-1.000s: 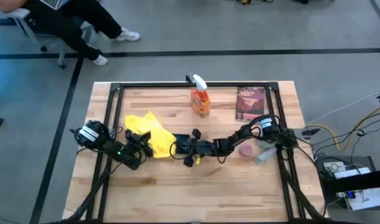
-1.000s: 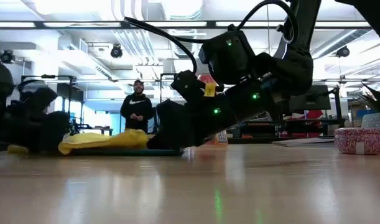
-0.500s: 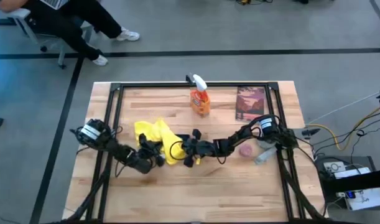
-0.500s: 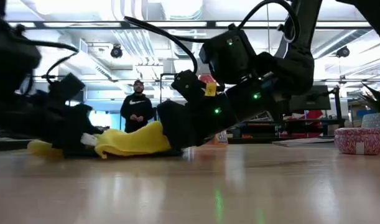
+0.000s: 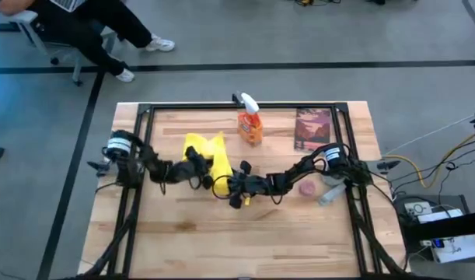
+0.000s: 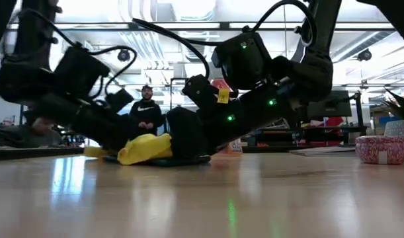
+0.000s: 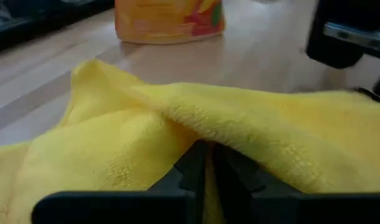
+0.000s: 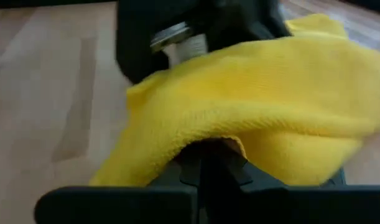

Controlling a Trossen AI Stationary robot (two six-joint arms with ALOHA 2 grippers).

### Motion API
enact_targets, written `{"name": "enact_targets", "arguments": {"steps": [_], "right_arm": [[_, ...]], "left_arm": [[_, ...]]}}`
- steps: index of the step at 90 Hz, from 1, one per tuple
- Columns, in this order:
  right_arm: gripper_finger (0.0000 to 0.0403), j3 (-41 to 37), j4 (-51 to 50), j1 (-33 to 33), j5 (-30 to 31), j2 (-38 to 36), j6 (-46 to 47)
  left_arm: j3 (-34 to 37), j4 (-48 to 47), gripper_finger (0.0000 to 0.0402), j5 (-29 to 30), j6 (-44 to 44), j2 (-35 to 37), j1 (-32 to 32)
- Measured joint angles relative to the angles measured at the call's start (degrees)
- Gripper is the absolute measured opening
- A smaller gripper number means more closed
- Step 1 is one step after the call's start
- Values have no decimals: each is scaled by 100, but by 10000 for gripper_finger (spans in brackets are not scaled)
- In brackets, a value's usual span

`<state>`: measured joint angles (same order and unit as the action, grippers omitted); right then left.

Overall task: Apply microfiber cloth
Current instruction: Wipe the front and back of the tablet with the yellow microfiber cloth

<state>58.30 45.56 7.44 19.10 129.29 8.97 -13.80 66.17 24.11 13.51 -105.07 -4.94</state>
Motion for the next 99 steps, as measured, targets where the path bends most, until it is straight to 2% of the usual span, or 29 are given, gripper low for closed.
{"name": "enact_targets", "arguments": {"steps": [9, 16, 34, 51, 79, 88, 99], "right_arm": [[0, 0, 2, 0, 4, 0, -12], [0, 0, 0, 0, 4, 0, -50], [0, 0, -11, 0, 7, 0, -65], [0, 0, -18, 2, 23, 0, -67], [0, 0, -22, 2, 24, 0, -65], [0, 0, -22, 2, 24, 0, -65], [0, 0, -21, 2, 24, 0, -65]], "left_arm": [[-27, -12, 20, -480, -75, 45, -502], [-35, -31, 20, -618, -102, 50, -731], [59, -186, 20, -548, -85, 74, -946], [173, -485, 20, -43, 500, 336, -998], [163, -382, 20, -1561, 684, 1443, -956], [154, -770, 20, -1773, 718, 1723, -942], [70, -1444, 20, -1661, 723, 1782, -930]]}}
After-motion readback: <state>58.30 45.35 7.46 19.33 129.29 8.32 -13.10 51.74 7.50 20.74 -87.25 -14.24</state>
